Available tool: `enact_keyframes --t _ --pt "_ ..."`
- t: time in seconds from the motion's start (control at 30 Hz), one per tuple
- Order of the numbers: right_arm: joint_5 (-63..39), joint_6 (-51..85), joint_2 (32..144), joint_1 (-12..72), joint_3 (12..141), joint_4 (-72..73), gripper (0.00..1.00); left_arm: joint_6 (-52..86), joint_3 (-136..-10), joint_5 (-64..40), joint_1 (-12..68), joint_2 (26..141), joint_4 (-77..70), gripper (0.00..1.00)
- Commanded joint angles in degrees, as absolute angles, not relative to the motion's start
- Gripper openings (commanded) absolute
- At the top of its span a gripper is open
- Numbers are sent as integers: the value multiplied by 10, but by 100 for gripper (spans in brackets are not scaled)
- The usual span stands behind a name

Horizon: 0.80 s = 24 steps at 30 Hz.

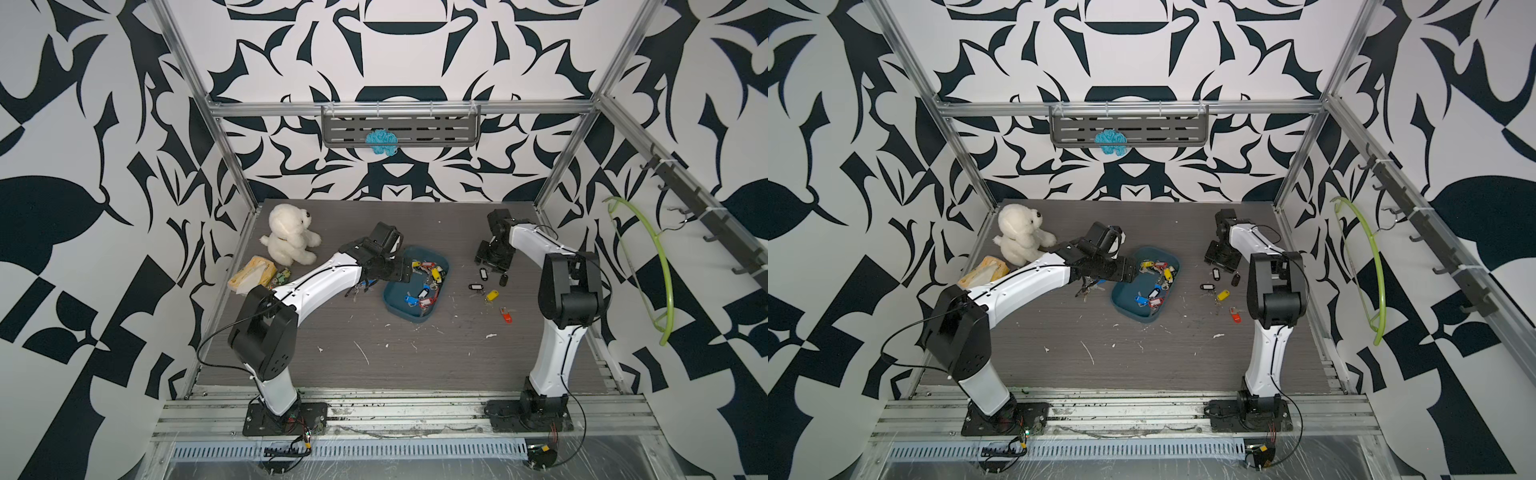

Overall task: Take the keys out of the storage box
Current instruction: Place the key at the center of the board.

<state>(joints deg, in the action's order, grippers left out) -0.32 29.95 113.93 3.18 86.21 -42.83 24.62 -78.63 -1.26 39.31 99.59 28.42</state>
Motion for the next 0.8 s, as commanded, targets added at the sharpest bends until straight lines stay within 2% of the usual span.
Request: enact_keyframes --t 0.0,0.17,0.4,0.47,0.77 --pt "11 293 1063 31 850 -436 57 224 -815 -7 395 1016 303 86" --pt "-3 287 956 31 800 -433 48 195 -849 -3 404 1042 323 77" --pt "-44 305 814 30 678 -419 35 169 -893 -24 423 1093 338 59" --pt "-48 307 792 31 647 -414 31 167 -906 -34 426 1111 341 54" --pt "-49 311 768 30 586 -394 22 162 -958 -50 436 1185 350 43"
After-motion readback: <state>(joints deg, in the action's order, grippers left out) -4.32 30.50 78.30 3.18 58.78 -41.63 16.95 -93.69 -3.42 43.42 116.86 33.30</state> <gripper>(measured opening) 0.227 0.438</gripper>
